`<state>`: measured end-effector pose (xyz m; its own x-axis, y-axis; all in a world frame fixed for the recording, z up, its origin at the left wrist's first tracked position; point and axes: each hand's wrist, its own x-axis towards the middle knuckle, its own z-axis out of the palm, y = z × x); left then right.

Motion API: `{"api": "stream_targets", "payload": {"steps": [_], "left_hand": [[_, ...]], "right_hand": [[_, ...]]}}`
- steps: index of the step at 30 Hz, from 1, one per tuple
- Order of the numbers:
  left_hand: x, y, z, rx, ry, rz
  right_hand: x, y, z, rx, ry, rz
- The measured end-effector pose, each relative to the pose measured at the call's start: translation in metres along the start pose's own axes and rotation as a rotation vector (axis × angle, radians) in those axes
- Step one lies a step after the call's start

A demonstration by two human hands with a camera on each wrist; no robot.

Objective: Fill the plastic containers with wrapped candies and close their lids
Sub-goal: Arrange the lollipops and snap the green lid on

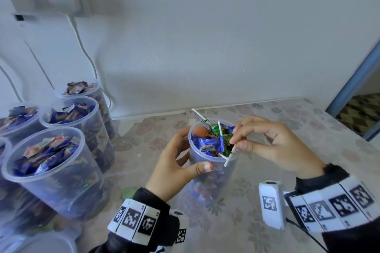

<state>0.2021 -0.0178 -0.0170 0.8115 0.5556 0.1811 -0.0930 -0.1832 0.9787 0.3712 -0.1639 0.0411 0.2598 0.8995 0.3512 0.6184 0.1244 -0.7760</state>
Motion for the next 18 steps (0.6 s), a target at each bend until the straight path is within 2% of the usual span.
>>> {"api": "stream_targets", "payload": {"steps": [6,14,18], "left_hand": [[-0.001,-0.005,0.002,-0.023,-0.004,0.02],[0.0,-0.007,0.002,-0.034,-0.017,0.046],[0.0,-0.008,0.002,-0.034,-0.018,0.059]], "right_hand": [[0.002,0.002,0.004,0.277,0.111,0.034],[-0.002,-0.013,0.01,-0.171,0.218,0.055],[0.001,-0.026,0.012,-0.324,0.21,0.076]]}}
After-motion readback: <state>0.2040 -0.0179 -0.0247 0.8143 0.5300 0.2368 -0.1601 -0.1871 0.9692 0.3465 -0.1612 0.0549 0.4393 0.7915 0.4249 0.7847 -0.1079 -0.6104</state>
